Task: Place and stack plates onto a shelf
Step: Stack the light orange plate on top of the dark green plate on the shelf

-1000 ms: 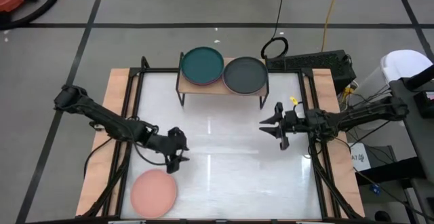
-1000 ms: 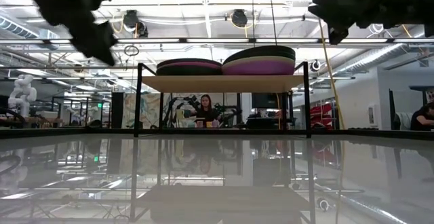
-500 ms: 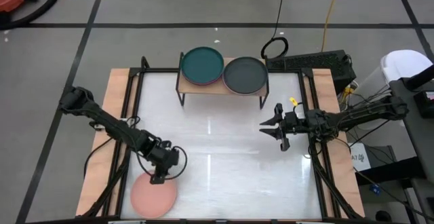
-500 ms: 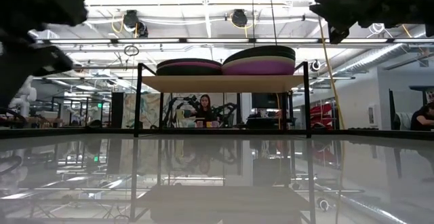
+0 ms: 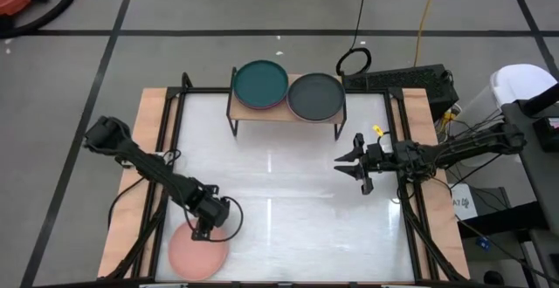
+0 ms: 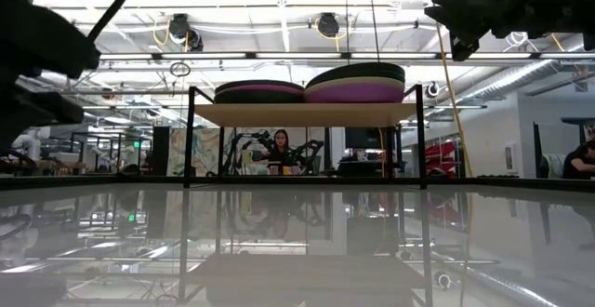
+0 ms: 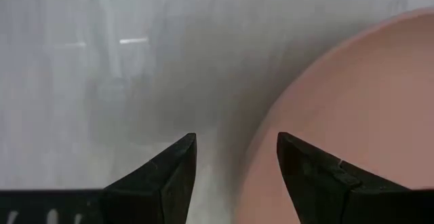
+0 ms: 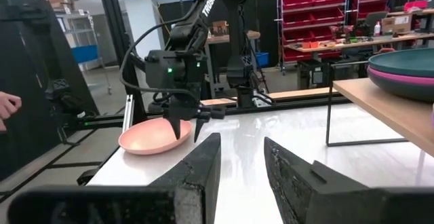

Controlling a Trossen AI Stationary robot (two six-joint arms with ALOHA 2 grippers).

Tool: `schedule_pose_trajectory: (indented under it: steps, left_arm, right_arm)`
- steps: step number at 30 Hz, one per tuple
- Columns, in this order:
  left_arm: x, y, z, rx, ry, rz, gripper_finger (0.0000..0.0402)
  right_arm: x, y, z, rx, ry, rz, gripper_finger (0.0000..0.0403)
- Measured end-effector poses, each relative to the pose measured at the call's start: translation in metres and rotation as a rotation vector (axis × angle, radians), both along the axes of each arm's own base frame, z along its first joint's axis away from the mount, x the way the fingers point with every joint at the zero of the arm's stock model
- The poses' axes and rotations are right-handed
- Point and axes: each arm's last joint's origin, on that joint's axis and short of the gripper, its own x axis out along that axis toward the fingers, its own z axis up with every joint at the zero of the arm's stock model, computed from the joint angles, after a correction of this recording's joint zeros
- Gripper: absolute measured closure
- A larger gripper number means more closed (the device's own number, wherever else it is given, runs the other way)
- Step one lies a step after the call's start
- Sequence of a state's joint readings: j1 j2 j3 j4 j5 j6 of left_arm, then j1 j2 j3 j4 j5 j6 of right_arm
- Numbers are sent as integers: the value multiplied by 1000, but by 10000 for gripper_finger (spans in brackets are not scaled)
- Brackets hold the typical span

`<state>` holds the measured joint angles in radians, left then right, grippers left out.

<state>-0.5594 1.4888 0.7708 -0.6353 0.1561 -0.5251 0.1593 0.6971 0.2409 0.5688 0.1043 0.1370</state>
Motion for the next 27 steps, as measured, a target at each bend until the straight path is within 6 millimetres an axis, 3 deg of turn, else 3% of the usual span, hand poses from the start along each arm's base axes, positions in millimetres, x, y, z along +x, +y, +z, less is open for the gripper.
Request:
schedule_pose_trajectory:
  steps: [4, 10, 16, 21, 27]
  left_arm:
    - [1, 0, -3, 8, 12, -1, 231]
    - [3, 3, -3, -56, 44, -17, 380]
    - [12, 16, 6, -71, -5, 8, 392]
    - [26, 40, 38, -59, -169, 72, 392]
    - [38, 85, 111, 57, -525, 112, 392]
  right_arm:
    - [0, 0, 0, 4, 5, 0, 307]
    - [0, 0, 0, 3, 6, 0, 307]
    - [0, 0, -1, 0, 8, -1, 307]
    - [0, 0, -2, -2, 17, -3, 307]
    - [1, 0, -3, -4, 27, -4, 307]
